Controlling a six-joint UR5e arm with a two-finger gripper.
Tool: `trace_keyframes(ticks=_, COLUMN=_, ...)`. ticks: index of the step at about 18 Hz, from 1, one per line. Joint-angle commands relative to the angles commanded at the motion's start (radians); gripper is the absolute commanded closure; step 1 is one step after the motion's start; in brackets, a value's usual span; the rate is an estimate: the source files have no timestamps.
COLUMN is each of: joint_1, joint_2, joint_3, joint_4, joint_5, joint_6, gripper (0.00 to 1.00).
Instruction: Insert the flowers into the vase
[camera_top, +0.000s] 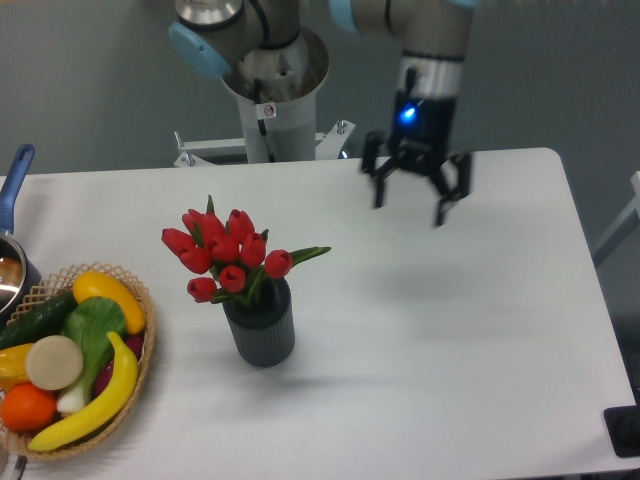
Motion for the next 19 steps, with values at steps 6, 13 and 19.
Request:
trace_keyframes(ticks=6, joint_1=0.129, joint_2=0.035, joint_3=0.124, joint_4=-0.313, joint_5=0.068, joint_6=0.297, gripper=0.0)
trace_keyframes(ticks=13, joint_1=0.253, joint_2=0.046, joint_3=0.16, joint_4=-0.431, joint_5=0.036, joint_6=0.498, gripper=0.0)
trace_keyframes(ticks=19, joint_1=0.259, joint_2=0.046, joint_3=0.16, joint_4=-0.428, joint_5=0.019, joint_6=0.512, gripper=0.0)
